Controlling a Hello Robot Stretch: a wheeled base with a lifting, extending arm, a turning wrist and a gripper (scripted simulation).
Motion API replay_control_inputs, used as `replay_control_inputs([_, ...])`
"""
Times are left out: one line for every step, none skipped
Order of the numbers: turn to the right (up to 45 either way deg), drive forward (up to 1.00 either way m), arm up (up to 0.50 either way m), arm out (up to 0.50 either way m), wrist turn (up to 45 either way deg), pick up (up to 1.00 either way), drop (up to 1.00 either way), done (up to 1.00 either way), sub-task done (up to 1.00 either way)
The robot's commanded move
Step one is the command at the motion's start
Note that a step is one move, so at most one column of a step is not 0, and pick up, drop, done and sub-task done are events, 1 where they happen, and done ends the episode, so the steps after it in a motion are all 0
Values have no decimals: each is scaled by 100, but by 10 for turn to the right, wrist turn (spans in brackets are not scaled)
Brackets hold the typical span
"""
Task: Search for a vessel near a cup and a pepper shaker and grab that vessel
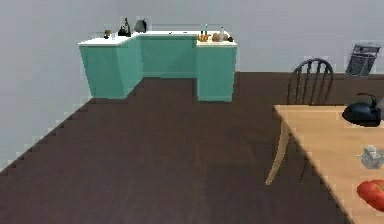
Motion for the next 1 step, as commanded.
replay_control_inputs([-240,0,0,0,0,0,0,0,0])
